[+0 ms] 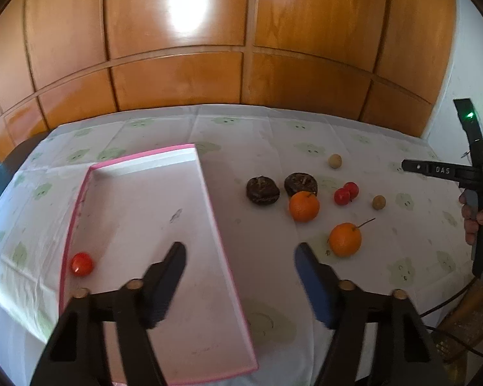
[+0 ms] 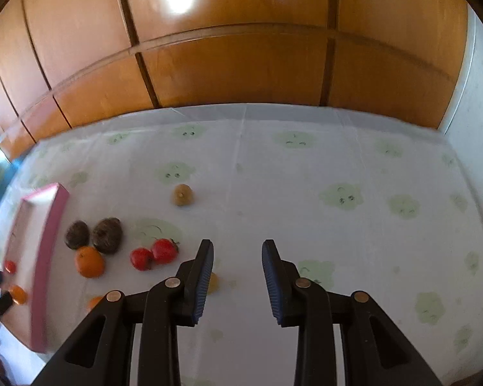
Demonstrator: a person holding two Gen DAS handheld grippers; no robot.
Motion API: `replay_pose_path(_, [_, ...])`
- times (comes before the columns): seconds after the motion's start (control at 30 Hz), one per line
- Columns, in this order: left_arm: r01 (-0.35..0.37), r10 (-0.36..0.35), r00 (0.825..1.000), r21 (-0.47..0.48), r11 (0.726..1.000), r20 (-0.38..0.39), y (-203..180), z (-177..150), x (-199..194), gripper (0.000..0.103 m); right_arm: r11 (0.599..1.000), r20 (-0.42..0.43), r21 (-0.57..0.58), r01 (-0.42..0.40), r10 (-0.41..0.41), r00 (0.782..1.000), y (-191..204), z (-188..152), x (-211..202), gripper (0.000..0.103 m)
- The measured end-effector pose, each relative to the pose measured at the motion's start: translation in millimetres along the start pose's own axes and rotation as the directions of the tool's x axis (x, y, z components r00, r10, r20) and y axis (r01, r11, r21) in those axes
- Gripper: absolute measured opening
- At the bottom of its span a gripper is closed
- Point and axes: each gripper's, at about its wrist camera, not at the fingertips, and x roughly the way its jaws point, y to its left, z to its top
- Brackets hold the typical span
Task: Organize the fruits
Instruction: 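Reach the left tool to a dark brown fruit and grasp it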
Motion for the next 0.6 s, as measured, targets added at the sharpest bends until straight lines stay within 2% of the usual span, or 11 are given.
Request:
replay_pose_path(0.1, [0.019,-0.019,0.999,0.01,1.0,-0.037,-3,12,15,0.045,1.0,0.002,0.017,-0.007,0.007,1.0,-3,2,-1,0.031])
replay_pose_path(0.17, [0.015,-0.013,0.998,0.03,0.999,-0.055,-8,21,27,0.043,0.999,-0.002,0.041,-0.022,0.022,1.0,-6,2,-2,0.031])
replay_pose_path(0.43, [-0.003,0.011,0.99,0.055,0.998,-0.139,-17,47,70,0.045,0.996,-0.011,0.081,-0.042,0.043,0.999,-9,3,-2,0.031])
replay_pose_path(0.57, [-0.003,0.01,0.985,0.044,0.999,-0.172,-21,64,95,0.057,0.994,-0.003,0.094,-0.051,0.052,0.999,-11,3,-4,0.031])
replay_pose_path(0.6, [-0.005,0.013,0.984,0.044,0.999,-0.176,-22,68,101,0.058,0.994,-0.002,0.1,-0.053,0.054,0.999,-12,4,-4,0.031])
